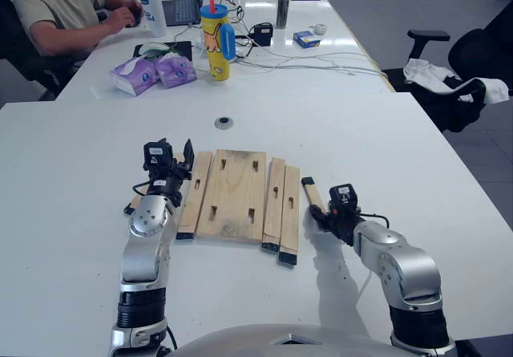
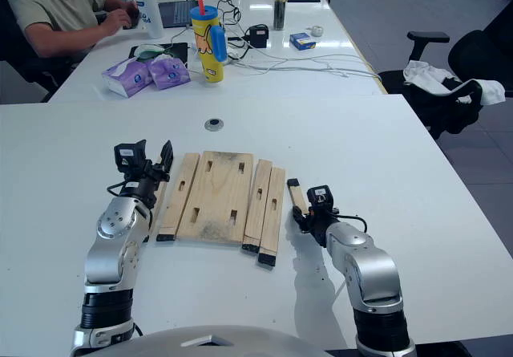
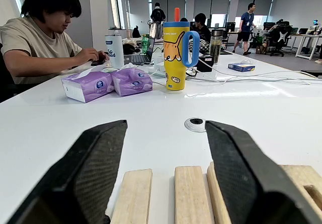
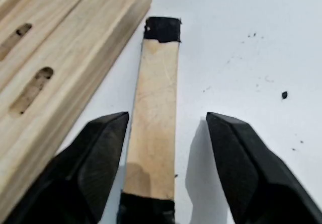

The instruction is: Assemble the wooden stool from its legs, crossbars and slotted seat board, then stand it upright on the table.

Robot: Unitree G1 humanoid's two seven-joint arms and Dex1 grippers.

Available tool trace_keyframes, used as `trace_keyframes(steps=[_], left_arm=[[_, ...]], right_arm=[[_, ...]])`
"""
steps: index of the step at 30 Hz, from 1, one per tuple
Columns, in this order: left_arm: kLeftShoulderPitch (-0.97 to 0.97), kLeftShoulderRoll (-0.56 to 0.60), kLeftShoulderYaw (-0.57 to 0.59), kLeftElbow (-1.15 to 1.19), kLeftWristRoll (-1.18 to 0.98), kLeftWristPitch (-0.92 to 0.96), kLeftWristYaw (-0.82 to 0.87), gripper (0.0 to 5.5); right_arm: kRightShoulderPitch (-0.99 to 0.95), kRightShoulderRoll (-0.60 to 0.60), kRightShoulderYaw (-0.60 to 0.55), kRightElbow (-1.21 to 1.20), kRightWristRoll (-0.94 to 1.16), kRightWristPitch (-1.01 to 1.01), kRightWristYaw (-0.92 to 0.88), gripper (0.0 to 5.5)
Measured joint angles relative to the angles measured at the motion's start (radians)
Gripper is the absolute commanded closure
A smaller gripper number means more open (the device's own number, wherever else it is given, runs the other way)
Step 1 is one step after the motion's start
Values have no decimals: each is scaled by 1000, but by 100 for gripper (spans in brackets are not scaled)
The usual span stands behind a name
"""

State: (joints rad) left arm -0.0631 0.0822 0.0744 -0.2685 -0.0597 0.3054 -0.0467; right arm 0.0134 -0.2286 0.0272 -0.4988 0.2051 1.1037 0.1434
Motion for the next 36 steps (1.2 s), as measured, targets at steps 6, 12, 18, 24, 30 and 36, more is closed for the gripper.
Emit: trace_keyframes(steps=[6,12,18,24,30,36], left_arm=[[-1,-1,-1,8,0,-1,3,263],[-13,2,-5,9,-2,-1,-4,263],[-20,3,-5,22,-6,-1,-6,263],[-95,1,25,49,-105,52,-58,263],[-216,-26,39,47,-416,303,-217,263],[-308,-103,142,71,-734,502,-219,263]], right_arm=[[-21,17,26,9,8,-13,15,261],[-43,-6,18,75,-23,-13,3,345],[-45,-8,21,89,-22,-27,17,418],[-50,-5,18,131,-25,-124,31,418],[-177,28,-7,148,6,-429,116,418],[-198,35,88,146,64,-591,284,418]])
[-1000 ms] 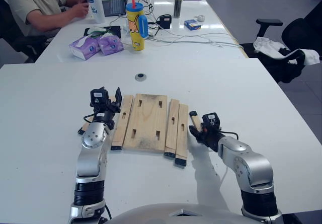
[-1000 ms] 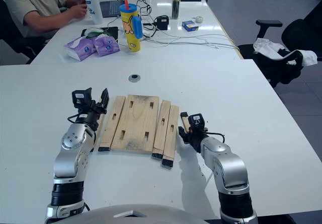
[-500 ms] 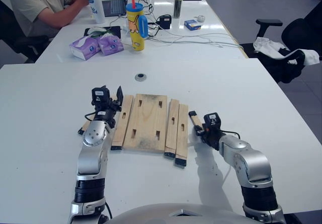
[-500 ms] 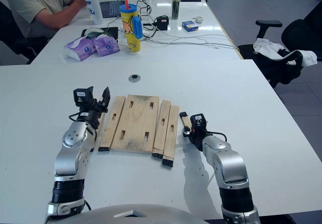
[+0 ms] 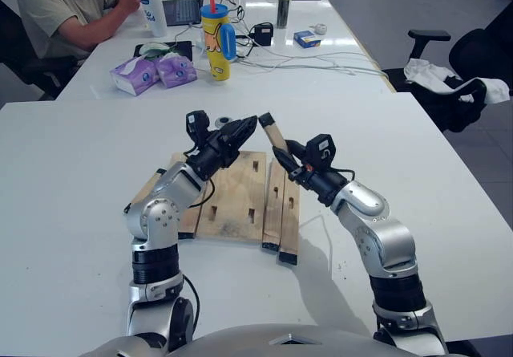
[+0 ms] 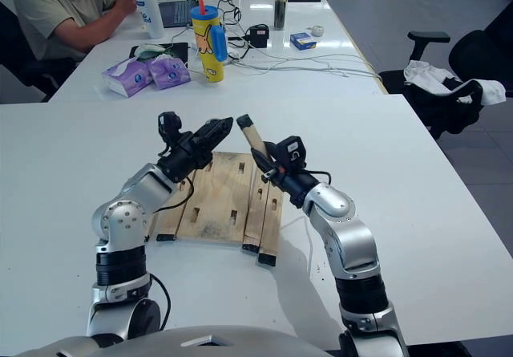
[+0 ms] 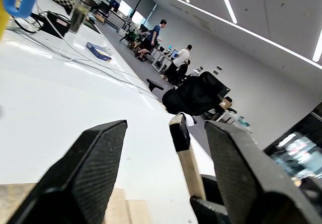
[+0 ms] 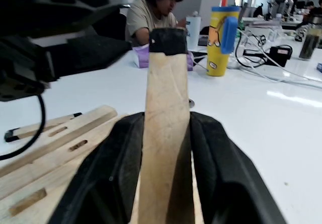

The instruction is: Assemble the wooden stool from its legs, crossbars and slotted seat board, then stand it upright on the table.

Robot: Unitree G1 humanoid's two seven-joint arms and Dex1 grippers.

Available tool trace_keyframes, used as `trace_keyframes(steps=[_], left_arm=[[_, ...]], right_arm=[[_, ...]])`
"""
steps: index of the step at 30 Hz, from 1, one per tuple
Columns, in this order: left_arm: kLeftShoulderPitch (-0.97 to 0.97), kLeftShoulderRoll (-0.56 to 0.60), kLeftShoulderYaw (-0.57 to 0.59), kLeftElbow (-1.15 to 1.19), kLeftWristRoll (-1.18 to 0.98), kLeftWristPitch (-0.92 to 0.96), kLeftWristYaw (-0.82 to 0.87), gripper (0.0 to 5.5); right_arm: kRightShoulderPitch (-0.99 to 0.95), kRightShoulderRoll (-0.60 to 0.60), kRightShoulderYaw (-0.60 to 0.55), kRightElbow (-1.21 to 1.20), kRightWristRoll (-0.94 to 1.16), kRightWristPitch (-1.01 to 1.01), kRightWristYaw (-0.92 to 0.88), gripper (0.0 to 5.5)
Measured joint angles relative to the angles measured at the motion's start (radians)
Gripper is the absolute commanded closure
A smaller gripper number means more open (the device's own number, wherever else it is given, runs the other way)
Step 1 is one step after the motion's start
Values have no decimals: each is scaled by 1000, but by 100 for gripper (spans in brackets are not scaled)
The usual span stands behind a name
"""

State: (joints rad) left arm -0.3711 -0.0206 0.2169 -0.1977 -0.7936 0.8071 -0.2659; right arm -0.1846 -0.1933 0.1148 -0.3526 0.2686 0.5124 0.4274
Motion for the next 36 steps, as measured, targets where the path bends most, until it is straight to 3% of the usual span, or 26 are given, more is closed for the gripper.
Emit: trace_keyframes(steps=[6,20,22,23,30,36], left_arm=[[-28,-4,52,17,-163,100,30,284],[-29,20,63,17,-286,128,89,502],[-29,25,58,17,-292,129,94,503],[-29,27,57,17,-294,129,95,503],[-17,79,95,-34,-210,2,136,506],[243,102,78,-272,36,-173,243,506]], right_arm=[[16,13,16,-36,57,-63,59,418],[17,-1,18,-38,54,-75,59,418],[17,-10,20,-38,52,-76,58,418],[17,-12,20,-38,52,-77,58,382],[17,-60,23,-2,12,-74,54,266],[25,-85,-25,94,-35,-30,-19,265]])
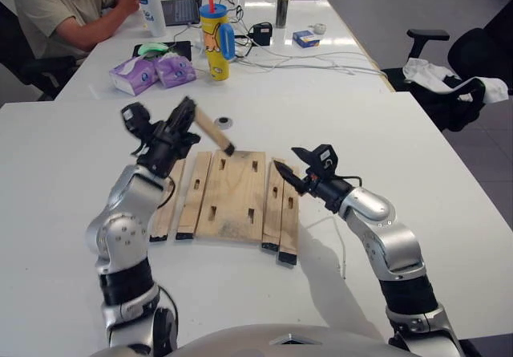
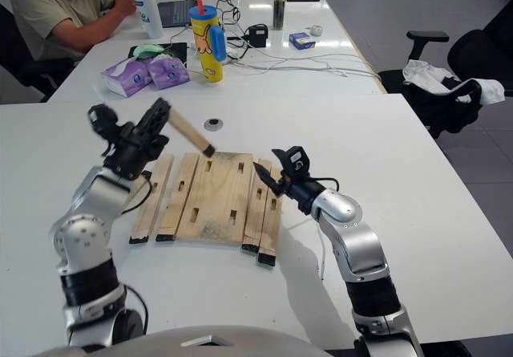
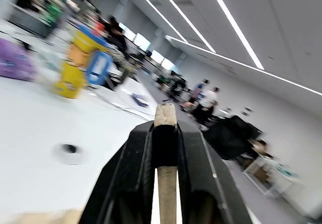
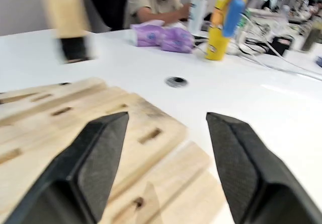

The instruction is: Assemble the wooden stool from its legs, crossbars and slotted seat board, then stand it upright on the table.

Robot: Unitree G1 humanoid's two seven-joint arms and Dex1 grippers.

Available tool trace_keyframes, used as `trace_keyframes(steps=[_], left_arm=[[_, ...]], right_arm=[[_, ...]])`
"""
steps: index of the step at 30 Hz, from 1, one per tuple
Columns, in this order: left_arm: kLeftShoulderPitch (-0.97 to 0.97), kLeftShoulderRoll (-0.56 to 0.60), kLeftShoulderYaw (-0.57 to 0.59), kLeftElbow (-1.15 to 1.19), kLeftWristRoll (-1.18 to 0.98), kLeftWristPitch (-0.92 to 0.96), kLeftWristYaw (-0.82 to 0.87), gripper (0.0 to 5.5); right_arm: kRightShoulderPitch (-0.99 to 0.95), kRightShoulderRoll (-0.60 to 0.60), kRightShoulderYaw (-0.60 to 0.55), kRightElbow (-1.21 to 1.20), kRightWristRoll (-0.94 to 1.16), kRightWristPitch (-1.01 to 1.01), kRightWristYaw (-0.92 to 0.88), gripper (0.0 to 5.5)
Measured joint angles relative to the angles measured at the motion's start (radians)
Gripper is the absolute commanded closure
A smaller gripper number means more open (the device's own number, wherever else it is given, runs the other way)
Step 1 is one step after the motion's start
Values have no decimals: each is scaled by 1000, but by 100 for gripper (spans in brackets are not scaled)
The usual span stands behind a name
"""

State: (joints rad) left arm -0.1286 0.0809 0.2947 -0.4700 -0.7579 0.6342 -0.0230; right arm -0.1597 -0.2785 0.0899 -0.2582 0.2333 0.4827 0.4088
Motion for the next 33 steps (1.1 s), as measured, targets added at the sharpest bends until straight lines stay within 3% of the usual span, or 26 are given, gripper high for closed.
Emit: trace_keyframes(steps=[5,8,33], left_arm=[[215,-38,-113,-42,183,-144,3,506],[230,-57,-145,-23,227,-209,-12,506],[144,-27,-75,204,280,-373,-59,506]], right_arm=[[-15,38,-34,14,18,18,-41,265],[-20,50,-33,18,20,20,-42,265],[-44,67,-10,39,19,27,-34,265]])
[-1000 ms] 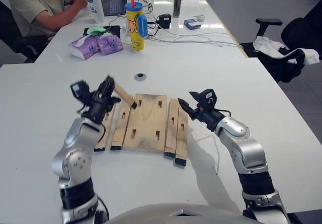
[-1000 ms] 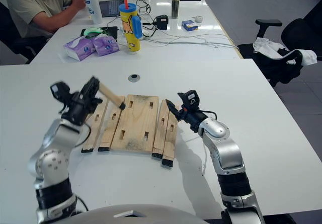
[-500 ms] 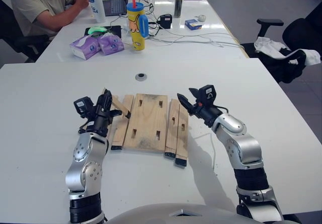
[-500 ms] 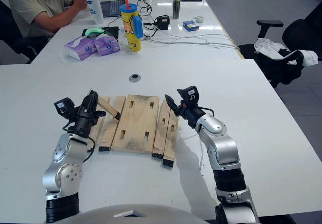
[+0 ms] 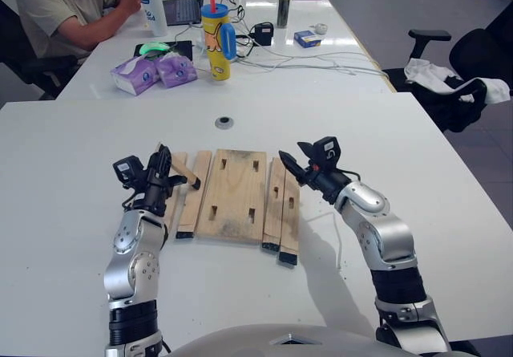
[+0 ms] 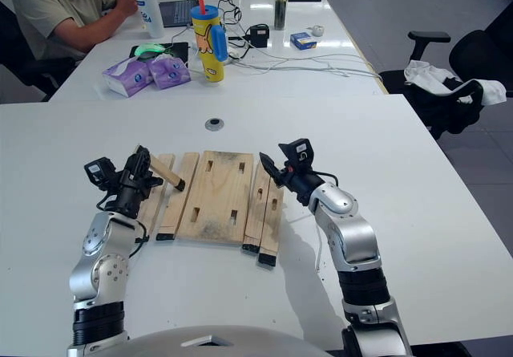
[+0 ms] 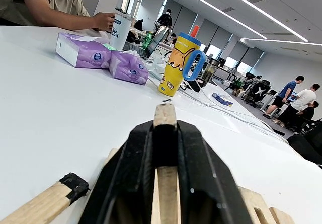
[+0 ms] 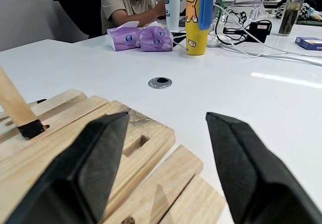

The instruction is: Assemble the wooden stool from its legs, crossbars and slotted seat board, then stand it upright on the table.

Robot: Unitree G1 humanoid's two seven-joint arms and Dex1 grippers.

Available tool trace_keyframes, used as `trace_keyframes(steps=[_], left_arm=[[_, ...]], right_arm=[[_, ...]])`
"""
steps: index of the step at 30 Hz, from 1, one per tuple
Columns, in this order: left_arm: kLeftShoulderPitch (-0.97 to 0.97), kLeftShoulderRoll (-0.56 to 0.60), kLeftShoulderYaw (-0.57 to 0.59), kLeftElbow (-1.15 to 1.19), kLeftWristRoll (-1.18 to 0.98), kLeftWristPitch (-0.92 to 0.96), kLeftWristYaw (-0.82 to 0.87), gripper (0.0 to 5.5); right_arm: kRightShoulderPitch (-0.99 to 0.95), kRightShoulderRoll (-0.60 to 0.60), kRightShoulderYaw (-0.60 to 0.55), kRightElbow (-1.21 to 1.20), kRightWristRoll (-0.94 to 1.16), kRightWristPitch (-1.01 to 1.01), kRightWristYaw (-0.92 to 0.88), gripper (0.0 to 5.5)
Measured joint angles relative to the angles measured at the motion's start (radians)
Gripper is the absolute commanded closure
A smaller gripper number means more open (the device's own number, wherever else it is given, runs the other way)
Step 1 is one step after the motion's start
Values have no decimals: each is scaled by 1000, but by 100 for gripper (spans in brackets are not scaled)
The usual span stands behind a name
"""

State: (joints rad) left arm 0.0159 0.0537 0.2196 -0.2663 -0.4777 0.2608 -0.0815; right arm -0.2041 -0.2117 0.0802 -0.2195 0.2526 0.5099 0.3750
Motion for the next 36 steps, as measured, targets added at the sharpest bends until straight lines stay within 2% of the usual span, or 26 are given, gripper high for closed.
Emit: trace_keyframes(steps=[18,28,36], left_arm=[[-73,48,-107,97,209,-52,23,506],[2,29,-126,16,257,-61,76,506],[34,55,-176,-2,307,-75,50,506]], right_arm=[[16,1,31,-16,-10,6,-9,265],[37,1,51,-40,-32,7,-19,265],[61,2,64,-58,-49,7,-27,265]])
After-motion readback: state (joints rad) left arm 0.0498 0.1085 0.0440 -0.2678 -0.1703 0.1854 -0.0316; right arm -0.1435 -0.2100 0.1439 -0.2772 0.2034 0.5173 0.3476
